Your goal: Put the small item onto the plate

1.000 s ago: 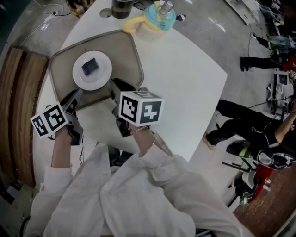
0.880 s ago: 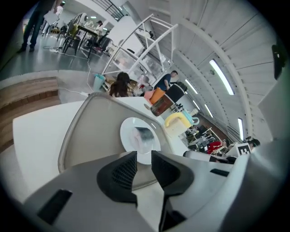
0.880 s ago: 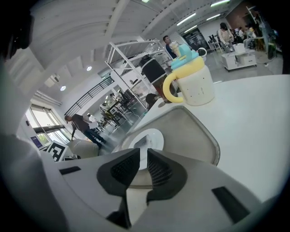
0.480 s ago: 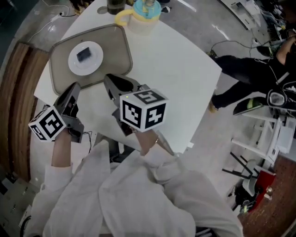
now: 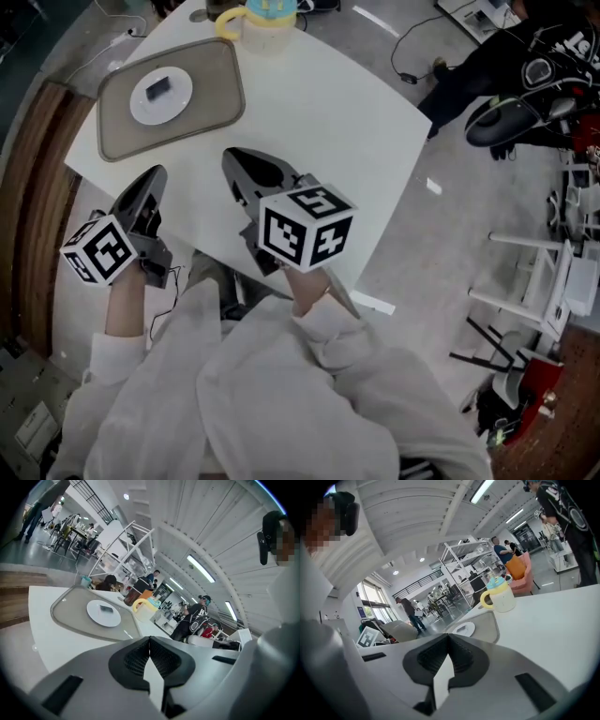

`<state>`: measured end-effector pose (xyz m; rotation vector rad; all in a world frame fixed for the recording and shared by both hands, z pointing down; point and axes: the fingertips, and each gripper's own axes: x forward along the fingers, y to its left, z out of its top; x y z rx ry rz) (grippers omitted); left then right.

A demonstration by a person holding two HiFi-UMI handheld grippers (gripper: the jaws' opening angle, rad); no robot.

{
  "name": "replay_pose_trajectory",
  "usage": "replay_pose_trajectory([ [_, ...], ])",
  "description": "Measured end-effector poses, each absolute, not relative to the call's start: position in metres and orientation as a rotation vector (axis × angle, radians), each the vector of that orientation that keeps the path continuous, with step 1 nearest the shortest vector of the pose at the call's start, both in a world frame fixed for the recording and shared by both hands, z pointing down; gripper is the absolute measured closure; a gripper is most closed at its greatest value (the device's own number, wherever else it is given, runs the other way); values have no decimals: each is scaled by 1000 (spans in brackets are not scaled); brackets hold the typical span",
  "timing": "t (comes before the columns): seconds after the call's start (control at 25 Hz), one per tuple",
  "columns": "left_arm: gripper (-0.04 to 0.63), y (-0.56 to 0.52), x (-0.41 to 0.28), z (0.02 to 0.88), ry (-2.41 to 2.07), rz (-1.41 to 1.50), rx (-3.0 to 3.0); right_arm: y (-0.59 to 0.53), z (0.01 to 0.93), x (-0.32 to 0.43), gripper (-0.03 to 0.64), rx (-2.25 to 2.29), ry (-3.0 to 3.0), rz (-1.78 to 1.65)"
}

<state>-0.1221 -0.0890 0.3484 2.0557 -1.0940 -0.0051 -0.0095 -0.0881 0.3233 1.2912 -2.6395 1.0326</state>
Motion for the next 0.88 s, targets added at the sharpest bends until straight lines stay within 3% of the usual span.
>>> replay_pose_trajectory([
  [0.88,584,5,-74,348,-1089,117,2085,10,328,31,601,1246,-2669,1018],
])
